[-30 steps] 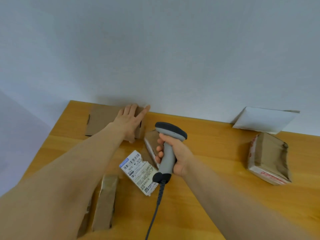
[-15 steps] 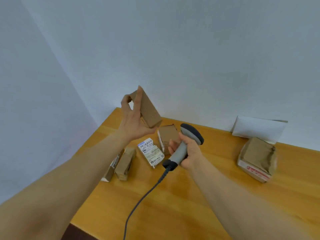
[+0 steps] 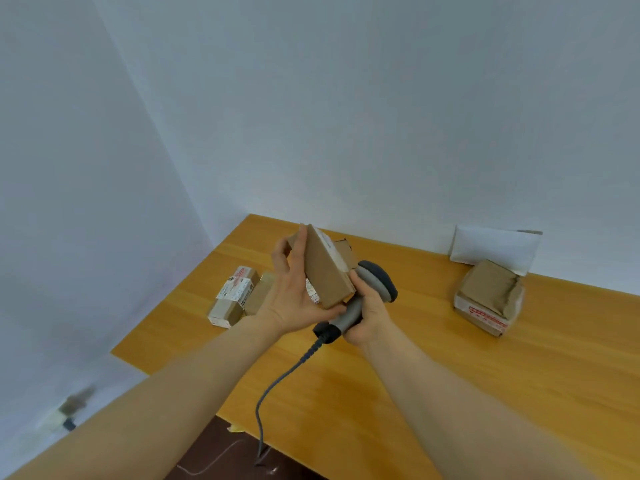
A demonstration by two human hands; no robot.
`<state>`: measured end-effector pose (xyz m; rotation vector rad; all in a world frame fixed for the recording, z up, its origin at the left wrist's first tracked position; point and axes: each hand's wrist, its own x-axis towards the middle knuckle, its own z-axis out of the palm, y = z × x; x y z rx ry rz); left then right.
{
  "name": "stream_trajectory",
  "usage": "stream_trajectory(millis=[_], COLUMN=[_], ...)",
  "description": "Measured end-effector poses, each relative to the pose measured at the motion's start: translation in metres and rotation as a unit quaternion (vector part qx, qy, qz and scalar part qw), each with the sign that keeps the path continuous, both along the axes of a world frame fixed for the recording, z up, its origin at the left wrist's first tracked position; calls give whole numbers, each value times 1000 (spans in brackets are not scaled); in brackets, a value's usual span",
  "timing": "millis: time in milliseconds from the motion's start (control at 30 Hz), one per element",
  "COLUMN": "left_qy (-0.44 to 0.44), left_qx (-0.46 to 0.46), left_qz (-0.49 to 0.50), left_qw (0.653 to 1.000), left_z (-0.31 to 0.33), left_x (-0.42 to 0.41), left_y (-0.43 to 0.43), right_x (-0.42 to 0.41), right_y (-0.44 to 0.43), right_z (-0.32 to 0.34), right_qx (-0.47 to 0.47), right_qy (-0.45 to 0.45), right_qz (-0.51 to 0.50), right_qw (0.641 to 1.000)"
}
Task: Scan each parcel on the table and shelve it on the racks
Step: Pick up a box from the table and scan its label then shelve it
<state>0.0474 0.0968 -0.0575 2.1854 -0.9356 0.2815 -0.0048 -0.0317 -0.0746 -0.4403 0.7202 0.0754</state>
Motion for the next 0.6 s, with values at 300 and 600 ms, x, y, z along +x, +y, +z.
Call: stream_trajectory(millis=[300, 600], left_qy=[392, 578], left_qx=[-235, -266], left_qz=[73, 60], left_qw=[886, 769], left_z=[32, 37], left_x=[-18, -22], left_y=[23, 38], right_x=[-6, -22], right_y=[-1, 8], right_z=[5, 15], right_qx=[-100, -182], right_qy=[-23, -51], right_qz=[-112, -121], right_qw=[988, 974])
